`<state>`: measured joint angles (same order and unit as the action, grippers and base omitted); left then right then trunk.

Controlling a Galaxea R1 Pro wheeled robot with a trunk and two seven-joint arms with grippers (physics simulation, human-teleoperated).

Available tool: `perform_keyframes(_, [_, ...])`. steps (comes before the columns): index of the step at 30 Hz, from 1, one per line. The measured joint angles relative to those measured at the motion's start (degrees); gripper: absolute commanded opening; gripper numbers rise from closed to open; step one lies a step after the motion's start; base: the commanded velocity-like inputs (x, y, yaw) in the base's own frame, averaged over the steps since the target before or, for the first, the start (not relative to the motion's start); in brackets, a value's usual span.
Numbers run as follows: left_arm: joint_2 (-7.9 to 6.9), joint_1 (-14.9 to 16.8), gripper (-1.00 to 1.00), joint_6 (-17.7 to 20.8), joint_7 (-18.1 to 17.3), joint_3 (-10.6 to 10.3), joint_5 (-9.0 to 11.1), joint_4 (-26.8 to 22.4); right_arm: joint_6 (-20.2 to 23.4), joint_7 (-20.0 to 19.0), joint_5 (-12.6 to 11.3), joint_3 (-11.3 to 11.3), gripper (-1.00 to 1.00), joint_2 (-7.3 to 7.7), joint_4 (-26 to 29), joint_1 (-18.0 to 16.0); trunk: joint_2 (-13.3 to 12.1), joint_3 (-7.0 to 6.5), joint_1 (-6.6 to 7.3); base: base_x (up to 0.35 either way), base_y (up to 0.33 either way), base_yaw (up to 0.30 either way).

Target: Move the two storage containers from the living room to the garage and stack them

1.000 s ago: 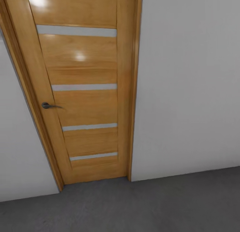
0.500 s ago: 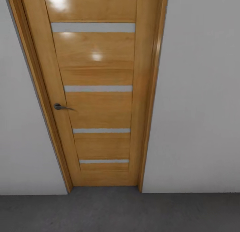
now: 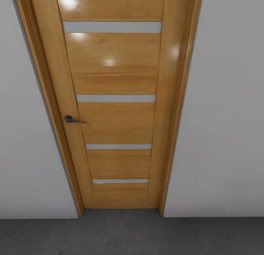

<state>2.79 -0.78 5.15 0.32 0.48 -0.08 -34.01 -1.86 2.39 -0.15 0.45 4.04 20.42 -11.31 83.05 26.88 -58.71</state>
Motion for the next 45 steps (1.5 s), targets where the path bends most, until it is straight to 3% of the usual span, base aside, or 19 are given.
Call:
perform_keyframes(31, [-0.17, 0.0, 1.00, 0.1, 0.0, 0.0, 0.0, 0.0, 0.0, 0.0, 0.0, 0.0, 1.00, -0.02, -0.4, 0.0, 0.0, 0.00, -0.01, 0.197, 0.156, 0.000])
perform_keyframes(39, [-0.16, 0.0, 1.00, -0.1, 0.0, 0.2, 0.0, 0.0, -0.1, 0.0, 0.0, -0.1, 1.00, -0.47, -5.8, 0.2, 0.0, 0.00, -0.02, 0.004, 0.003, 0.000])
perform_keyframes(42, [-0.17, 0.0, 1.00, -0.1, 0.0, 0.7, 0.0, 0.0, -3.6, -0.1, 0.1, -0.1, 1.00, -0.56, -10.5, 0.6, 0.0, 0.01, -0.02, 0.000, 0.000, 0.000])
perform_keyframes(45, [-0.18, 0.0, 1.00, -0.4, 0.0, 0.9, 0.0, 0.0, -13.9, -0.3, 0.2, -0.1, 1.00, -0.59, -18.3, 0.7, 0.0, 0.00, -0.02, 0.000, 0.000, 0.000])
